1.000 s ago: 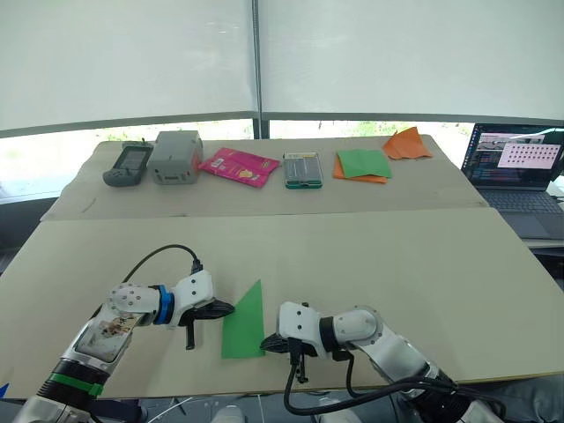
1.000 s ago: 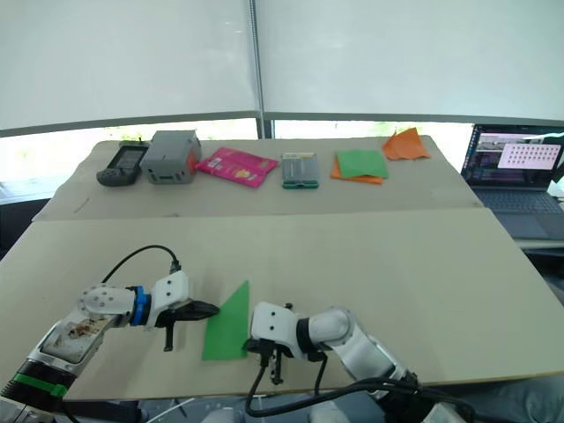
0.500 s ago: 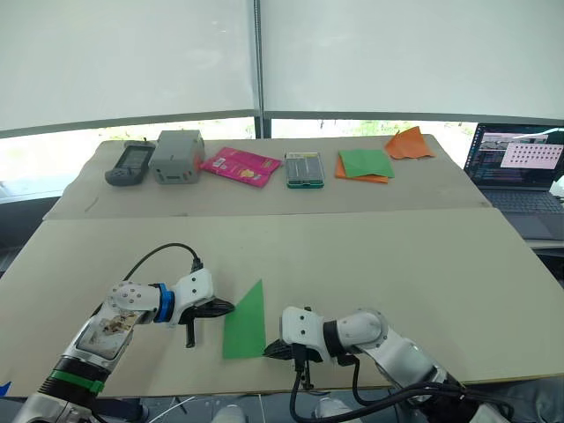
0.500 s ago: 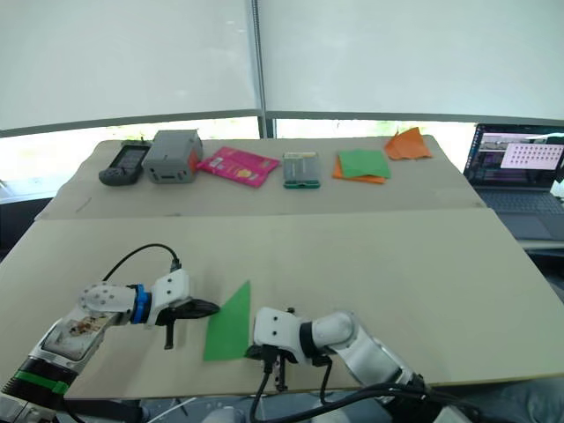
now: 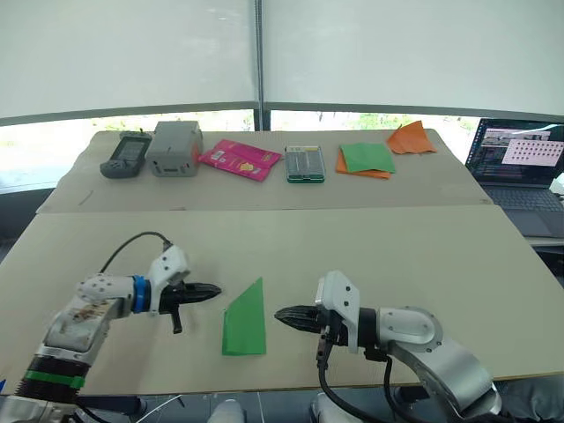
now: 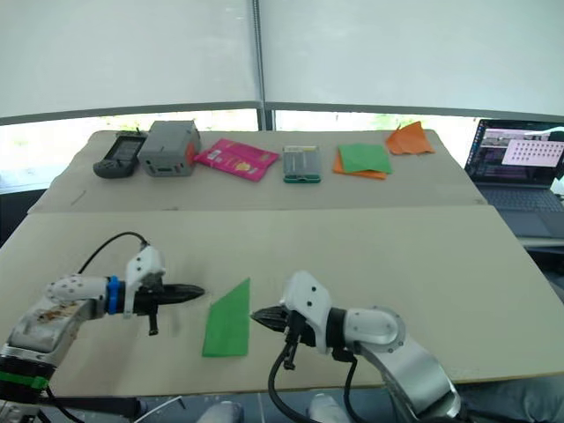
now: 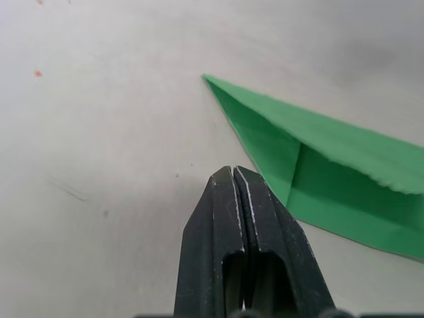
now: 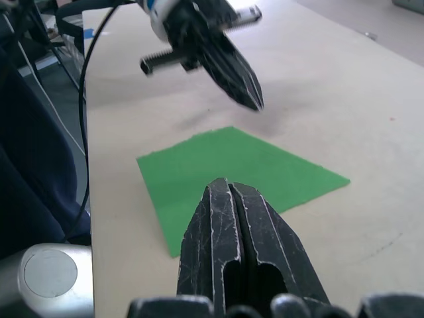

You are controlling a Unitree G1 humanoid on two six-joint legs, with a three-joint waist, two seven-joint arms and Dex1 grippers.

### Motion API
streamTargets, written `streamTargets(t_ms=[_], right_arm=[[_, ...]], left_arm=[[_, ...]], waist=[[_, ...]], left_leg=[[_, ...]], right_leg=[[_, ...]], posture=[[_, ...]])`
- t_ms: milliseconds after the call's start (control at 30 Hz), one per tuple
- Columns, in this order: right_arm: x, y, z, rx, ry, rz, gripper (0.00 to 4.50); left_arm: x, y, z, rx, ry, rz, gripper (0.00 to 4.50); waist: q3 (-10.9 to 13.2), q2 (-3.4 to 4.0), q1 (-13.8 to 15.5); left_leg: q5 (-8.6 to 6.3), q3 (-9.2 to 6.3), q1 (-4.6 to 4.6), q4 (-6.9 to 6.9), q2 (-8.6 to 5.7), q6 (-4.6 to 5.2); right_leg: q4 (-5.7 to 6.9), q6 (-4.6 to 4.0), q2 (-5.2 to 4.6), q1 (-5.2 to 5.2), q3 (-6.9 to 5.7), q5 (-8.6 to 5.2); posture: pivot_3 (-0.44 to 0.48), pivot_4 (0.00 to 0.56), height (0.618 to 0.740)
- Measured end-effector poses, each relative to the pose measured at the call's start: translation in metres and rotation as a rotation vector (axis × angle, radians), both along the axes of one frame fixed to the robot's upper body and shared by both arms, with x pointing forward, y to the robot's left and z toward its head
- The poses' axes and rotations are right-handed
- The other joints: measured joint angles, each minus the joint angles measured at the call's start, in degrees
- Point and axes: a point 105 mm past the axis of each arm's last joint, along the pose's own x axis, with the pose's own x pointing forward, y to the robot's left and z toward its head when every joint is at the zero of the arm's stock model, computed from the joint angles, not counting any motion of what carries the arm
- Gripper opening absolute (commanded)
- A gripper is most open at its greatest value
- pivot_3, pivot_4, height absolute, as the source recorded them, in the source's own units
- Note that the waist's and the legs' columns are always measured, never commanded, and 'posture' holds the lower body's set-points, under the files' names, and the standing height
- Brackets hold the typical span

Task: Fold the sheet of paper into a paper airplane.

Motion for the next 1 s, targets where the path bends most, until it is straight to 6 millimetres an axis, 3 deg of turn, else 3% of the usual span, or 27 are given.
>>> streamTargets(t_ms=[267, 433, 600, 733, 1000], right_arm=[[0.009, -0.01, -0.019, -0.043, 0.043, -0.064, 0.0], [0.012, -0.011, -0.023, -0.052, 0.036, -0.083, 0.0], [0.013, -0.012, -0.026, -0.071, 0.028, -0.087, 0.0], [0.014, -0.013, -0.028, -0.074, 0.029, -0.104, 0.0], [0.015, -0.016, -0.029, -0.079, 0.031, -0.126, 0.0]], left_arm=[[0.006, -0.009, 0.011, 0.083, -0.127, -0.228, 0.05], [0.012, -0.014, 0.013, 0.141, -0.159, -0.409, 1.55], [0.014, -0.013, 0.013, 0.173, -0.124, -0.474, 3.18], [0.021, -0.025, 0.015, 0.199, -0.228, -0.535, 3.18], [0.019, -0.045, 0.0, 0.335, -0.497, -0.824, 3.18]], waist=[[0.2, -0.02, 0.5], [0.2, -0.05, 0.9], [0.2, -0.04, 0.9], [0.2, -0.05, 1.2], [0.2, -0.04, 1.1]], left_leg=[[-0.03, 0.02, 0.0, 0.0, 0.0, -0.06], [0.01, 0.02, -0.05, 0.01, 0.0, 0.02], [0.06, 0.02, -0.07, 0.04, 0.0, 0.1], [0.11, 0.02, -0.17, 0.07, 0.0, 0.18], [0.18, 0.02, -0.41, 0.16, -0.01, 0.29]], right_leg=[[-0.03, -0.02, -0.01, 0.0, 0.02, 0.0], [0.0, -0.02, 0.05, -0.02, 0.01, 0.01], [0.03, 0.02, 0.06, 0.02, 0.03, 0.03], [0.01, 0.03, 0.07, 0.05, 0.03, 0.04], [0.07, 0.13, 0.11, 0.17, 0.06, 0.19]], posture=[[0.0, 0.15, 0.74], [0.0, 0.15, 0.74], [0.0, 0.15, 0.74], [0.0, 0.15, 0.74], [0.0, 0.15, 0.74]])
